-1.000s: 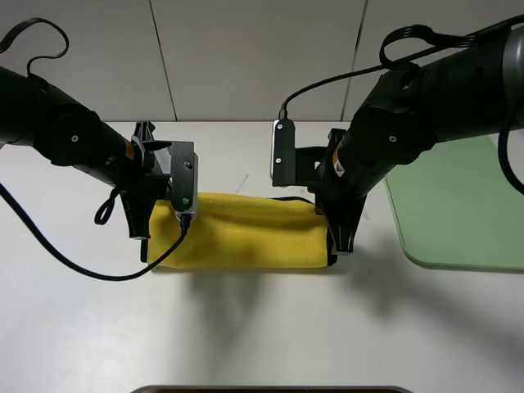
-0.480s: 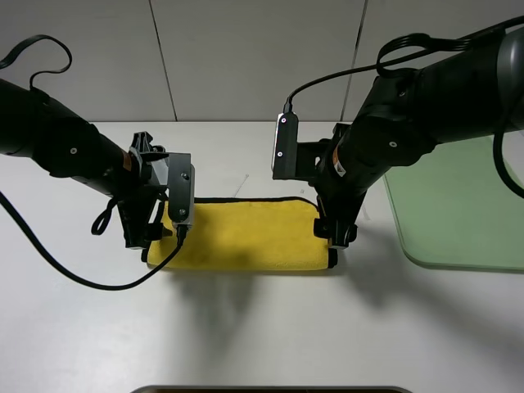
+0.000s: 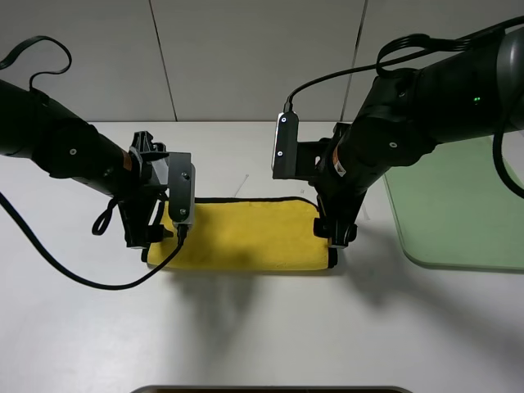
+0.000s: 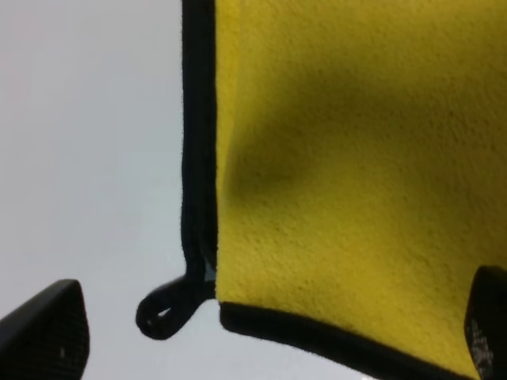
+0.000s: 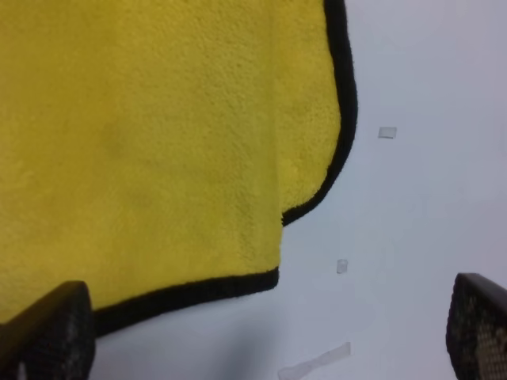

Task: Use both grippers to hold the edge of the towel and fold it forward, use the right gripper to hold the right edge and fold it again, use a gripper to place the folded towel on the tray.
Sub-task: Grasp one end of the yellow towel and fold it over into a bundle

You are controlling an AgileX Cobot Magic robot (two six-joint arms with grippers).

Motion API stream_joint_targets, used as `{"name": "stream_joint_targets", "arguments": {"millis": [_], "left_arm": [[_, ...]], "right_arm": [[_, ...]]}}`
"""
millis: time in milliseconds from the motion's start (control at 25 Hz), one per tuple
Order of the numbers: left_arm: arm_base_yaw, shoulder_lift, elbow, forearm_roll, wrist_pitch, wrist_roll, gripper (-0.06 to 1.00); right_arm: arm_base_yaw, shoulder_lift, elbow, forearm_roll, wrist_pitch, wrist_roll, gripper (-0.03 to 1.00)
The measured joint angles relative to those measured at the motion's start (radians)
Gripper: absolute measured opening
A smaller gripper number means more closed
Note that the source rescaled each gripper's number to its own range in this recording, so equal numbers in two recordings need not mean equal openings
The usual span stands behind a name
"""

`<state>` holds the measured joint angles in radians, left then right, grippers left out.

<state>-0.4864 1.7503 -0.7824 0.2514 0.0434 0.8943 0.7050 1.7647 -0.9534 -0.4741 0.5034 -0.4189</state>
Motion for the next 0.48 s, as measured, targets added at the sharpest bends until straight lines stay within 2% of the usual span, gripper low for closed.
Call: {"name": "stream_joint_targets", "arguments": {"millis": [360, 480], "left_arm": [[0.000, -0.050, 0.000, -0.003, 0.038, 0.000, 1.00], [0.000, -0.118, 0.000, -0.003, 0.104, -0.016, 1.00]], "right_arm": [[0.000, 0.000, 0.000, -0.001, -0.001, 0.000, 1.00], [0.000, 0.000, 0.000, -0.001, -0.011, 0.000, 1.00]]}}
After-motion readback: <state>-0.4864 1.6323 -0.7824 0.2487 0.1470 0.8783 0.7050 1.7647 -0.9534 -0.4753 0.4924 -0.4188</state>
